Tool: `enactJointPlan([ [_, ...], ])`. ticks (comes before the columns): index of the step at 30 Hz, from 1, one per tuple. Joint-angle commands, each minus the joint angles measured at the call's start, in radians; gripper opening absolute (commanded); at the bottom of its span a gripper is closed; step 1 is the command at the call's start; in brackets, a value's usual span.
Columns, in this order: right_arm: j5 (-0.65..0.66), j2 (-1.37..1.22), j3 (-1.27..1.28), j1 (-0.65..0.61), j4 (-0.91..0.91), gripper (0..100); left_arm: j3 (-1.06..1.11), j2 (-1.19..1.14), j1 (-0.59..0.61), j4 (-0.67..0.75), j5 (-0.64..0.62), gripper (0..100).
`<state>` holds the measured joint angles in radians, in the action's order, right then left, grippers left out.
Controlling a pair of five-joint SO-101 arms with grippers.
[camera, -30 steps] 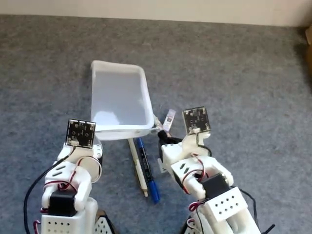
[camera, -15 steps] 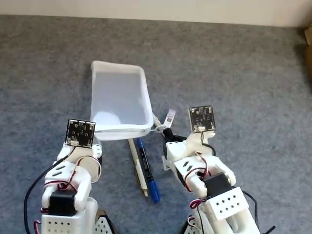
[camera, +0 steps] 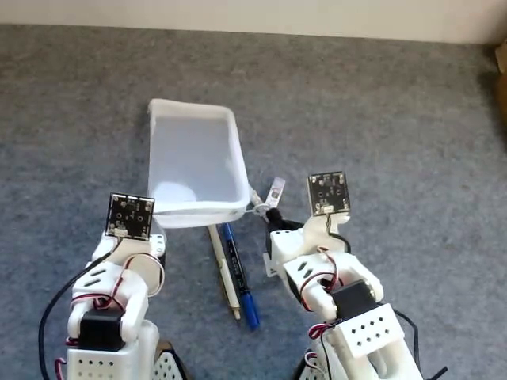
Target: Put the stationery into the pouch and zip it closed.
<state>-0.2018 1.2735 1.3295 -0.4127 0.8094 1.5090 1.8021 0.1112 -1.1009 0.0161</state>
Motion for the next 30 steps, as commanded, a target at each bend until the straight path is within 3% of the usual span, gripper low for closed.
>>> enactJointPlan([
  [1, 0.014, 0.018, -0.071, -0.03, 0.067, 0.4, 0.015, 0.012, 0.016, 0.02, -0.006, 14],
  [6, 0.015, 0.111, -0.108, -0.085, 0.12, 0.4, 0.018, 0.012, 0.015, 0.018, -0.008, 19],
  [14, 0.135, 0.366, -0.054, -0.143, 0.163, 0.4, 0.012, 0.013, 0.015, 0.018, -0.009, 19],
  [27, 0.135, 0.386, -0.038, -0.145, 0.163, 0.4, -0.022, 0.015, 0.016, 0.023, -0.012, 19],
  [30, 0.133, 0.386, -0.038, -0.145, 0.163, 0.4, -0.041, 0.015, 0.015, 0.025, -0.061, 19],
])
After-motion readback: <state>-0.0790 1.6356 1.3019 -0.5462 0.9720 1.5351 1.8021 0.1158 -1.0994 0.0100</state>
